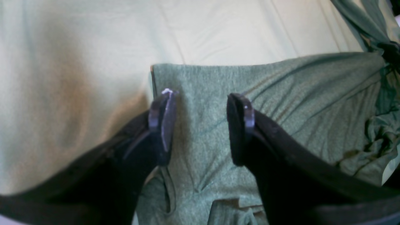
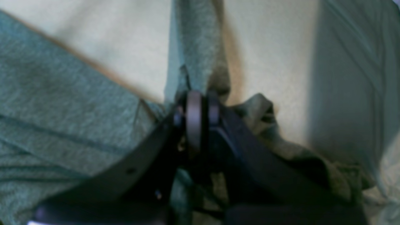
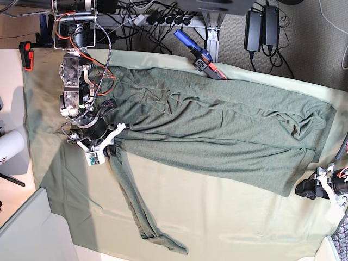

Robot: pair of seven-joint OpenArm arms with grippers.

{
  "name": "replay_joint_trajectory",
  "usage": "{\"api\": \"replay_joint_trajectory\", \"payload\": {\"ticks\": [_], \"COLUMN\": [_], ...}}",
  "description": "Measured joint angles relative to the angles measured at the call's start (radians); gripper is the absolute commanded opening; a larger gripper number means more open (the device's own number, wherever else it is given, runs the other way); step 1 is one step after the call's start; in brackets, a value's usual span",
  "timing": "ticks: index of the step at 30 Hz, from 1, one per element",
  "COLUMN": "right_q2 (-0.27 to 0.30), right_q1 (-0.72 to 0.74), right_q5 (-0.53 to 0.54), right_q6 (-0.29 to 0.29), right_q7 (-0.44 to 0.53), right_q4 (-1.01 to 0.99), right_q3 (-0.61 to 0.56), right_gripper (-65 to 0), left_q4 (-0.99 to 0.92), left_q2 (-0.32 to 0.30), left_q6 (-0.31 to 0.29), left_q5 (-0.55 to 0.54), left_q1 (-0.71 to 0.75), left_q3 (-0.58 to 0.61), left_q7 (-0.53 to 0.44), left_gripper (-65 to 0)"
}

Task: Fold the T-shirt properly
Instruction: 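Grasp the loose sleeve with the right gripper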

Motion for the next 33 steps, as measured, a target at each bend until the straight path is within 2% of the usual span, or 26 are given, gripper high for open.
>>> {"api": "replay_joint_trajectory", "payload": {"ticks": [1, 4, 6, 12, 16, 20, 23, 29, 33], "right_q2": [0.000, 0.000, 0.000, -0.009, -0.085, -0.192, -0.245, -0.261, -0.255], "right_q1": [0.000, 0.000, -0.003, 0.005, 0.111, 0.254, 0.357, 0.536, 0.560], "right_q5": [0.000, 0.003, 0.019, 0.052, 0.048, -0.061, -0.147, -0.375, -0.387], "right_q6": [0.000, 0.000, 0.000, -0.002, -0.057, -0.060, -0.077, -0.158, -0.182], "right_q7": [0.000, 0.000, -0.005, -0.002, 0.018, 0.093, 0.161, 0.227, 0.224], "right_q4": [0.000, 0.004, 0.024, 0.165, 0.110, -0.076, -0.272, -0.661, -0.769], "right_q3": [0.000, 0.000, 0.000, 0.032, 0.044, 0.044, 0.043, 0.016, -0.038], "right_gripper": [-60.5, -38.5, -32.2, -32.0, -32.0, -32.0, -32.0, -32.0, -32.0], "left_q4": [0.000, 0.000, 0.000, 0.000, 0.000, 0.002, 0.003, 0.039, 0.091], "left_q2": [0.000, 0.000, 0.000, 0.000, 0.000, 0.000, 0.000, -0.015, -0.037], "left_q6": [0.000, 0.000, 0.000, 0.000, 0.000, 0.000, 0.000, -0.001, 0.000], "left_q5": [0.000, 0.000, 0.000, 0.001, -0.003, -0.036, -0.053, -0.058, -0.069], "left_q1": [0.000, -0.001, -0.006, -0.011, -0.012, -0.003, 0.003, 0.048, 0.086], "left_q3": [0.000, 0.000, 0.000, 0.000, 0.000, 0.001, 0.001, 0.001, 0.001], "left_q7": [0.000, -0.008, -0.010, -0.015, 0.004, 0.056, 0.073, 0.081, 0.082], "left_gripper": [-34.8, -34.8, -34.8, -34.8, -34.8, -34.8, -34.8, -34.8, -34.8]}}
